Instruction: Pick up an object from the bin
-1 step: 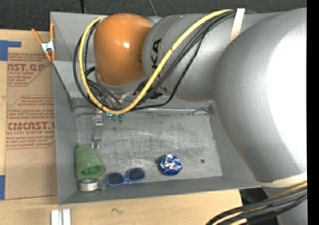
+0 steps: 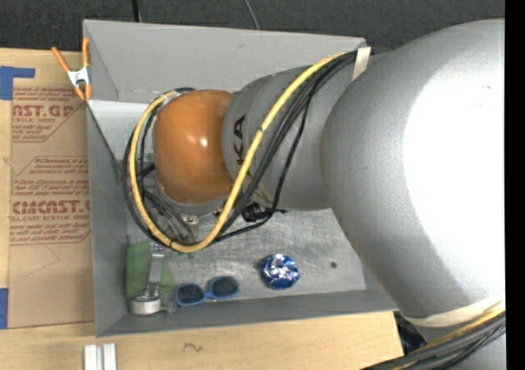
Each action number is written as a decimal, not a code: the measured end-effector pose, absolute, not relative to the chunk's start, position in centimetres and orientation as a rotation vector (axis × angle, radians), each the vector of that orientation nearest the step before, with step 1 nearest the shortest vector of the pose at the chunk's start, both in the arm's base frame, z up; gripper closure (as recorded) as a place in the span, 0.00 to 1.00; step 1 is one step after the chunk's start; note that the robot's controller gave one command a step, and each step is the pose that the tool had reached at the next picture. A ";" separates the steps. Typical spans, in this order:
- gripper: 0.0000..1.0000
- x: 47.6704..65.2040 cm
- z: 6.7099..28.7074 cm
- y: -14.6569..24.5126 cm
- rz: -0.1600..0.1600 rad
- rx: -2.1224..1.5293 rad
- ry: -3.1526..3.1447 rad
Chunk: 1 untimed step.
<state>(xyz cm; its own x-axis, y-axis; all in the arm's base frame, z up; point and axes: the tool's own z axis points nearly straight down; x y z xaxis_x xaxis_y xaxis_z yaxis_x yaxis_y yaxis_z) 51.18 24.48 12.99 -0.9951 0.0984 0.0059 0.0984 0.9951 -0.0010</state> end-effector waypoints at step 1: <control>0.00 49.3 9.0 24.1 -0.009 0.385 -3.127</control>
Offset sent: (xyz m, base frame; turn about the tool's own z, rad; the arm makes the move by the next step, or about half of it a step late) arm -0.0292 -0.0088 -0.0599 -0.3775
